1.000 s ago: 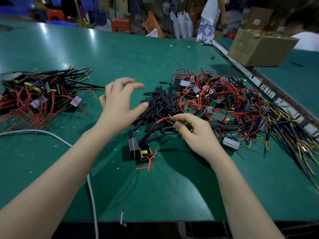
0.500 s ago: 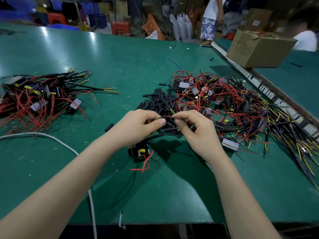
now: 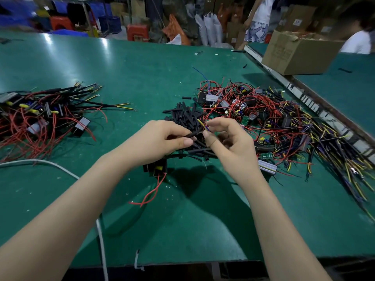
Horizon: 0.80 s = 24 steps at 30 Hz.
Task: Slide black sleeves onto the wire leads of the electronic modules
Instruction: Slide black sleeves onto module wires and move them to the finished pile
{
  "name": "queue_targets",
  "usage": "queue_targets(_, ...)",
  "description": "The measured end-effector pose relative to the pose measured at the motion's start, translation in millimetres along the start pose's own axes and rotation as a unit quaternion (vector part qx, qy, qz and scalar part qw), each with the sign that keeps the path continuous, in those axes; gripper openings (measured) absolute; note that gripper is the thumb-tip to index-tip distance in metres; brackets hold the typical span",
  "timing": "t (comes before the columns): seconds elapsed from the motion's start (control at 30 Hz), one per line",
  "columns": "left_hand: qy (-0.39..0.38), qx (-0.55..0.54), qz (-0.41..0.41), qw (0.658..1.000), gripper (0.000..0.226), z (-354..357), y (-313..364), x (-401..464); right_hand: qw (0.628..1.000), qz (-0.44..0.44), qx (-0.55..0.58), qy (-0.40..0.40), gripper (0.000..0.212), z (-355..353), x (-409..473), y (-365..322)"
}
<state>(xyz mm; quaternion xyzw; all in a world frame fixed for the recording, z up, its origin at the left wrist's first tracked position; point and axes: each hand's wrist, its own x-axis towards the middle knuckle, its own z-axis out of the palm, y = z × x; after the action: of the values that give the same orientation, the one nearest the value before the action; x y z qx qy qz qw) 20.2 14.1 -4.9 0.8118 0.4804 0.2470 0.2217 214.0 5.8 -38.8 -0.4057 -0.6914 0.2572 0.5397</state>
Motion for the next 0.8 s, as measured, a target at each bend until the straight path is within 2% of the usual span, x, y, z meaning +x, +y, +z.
queue_targets(0.13,-0.008,-0.065,-0.013,0.998,0.013,2.7,-1.7,0.6,0.998,0.017,0.064,0.010,0.028,0.2,0.6,-3.8)
queue_targets(0.43,0.034,-0.008,0.006,0.999,0.016,6.5,-0.1,1.5,0.996,0.035,0.084,0.001,0.029,1.1,1.7,-2.1)
queue_targets(0.67,0.109,-0.050,-0.031,0.992,0.012,18.1,-4.1,-2.2,0.994,0.062,0.089,-0.016,0.025,4.0,0.8,-0.9)
queue_targets(0.8,0.126,-0.044,-0.037,0.990,0.016,23.5,-6.7,-5.6,0.994,0.061,0.086,-0.008,0.025,4.9,0.7,-0.2)
